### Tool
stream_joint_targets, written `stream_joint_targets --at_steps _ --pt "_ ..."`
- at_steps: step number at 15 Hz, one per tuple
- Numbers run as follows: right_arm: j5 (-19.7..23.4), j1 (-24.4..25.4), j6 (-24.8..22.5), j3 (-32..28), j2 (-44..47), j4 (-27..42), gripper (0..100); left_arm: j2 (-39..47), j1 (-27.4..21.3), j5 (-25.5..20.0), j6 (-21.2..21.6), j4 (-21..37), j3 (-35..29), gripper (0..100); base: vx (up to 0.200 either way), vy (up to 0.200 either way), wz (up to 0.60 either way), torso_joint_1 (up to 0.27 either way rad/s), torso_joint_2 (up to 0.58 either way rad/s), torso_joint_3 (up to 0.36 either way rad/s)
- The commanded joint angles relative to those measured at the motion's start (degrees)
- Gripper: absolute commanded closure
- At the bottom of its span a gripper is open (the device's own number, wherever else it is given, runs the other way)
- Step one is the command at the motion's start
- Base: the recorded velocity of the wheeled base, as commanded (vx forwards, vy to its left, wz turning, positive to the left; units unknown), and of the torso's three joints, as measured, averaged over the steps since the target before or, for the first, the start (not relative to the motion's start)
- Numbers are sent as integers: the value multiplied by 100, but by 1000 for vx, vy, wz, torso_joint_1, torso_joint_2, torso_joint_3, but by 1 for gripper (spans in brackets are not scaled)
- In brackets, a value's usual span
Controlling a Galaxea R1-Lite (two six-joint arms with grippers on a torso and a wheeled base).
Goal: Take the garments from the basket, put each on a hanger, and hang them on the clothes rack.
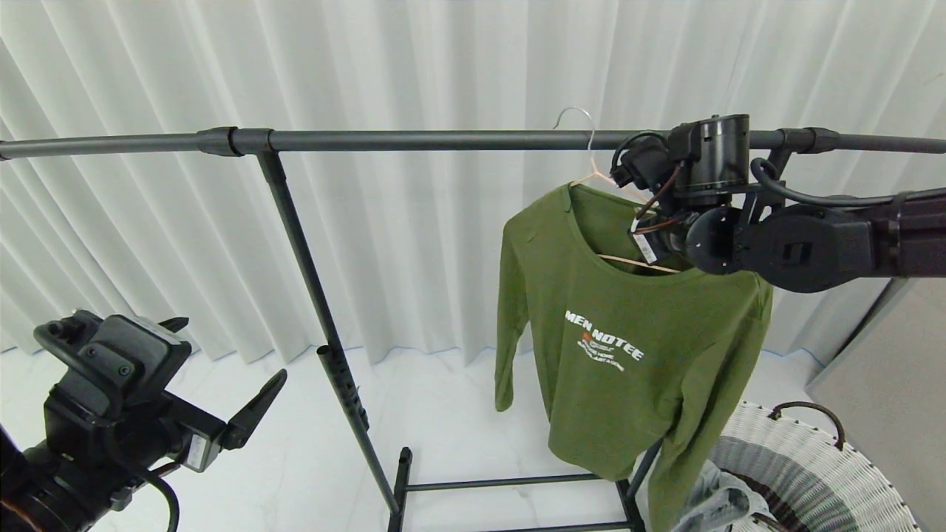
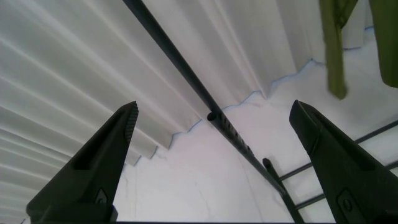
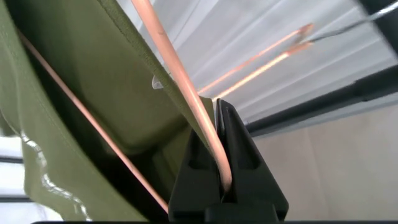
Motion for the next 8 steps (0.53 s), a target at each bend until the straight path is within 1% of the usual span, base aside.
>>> stream_joint_targets --at_steps 1,8 --pt "-1 13 -3 -6 123 -3 100 -14 -11 4 1 -2 15 0 0 0 0 0 0 0" --pt "-1 118 14 2 123 -3 100 -14 -90 4 1 -2 15 0 0 0 0 0 0 0"
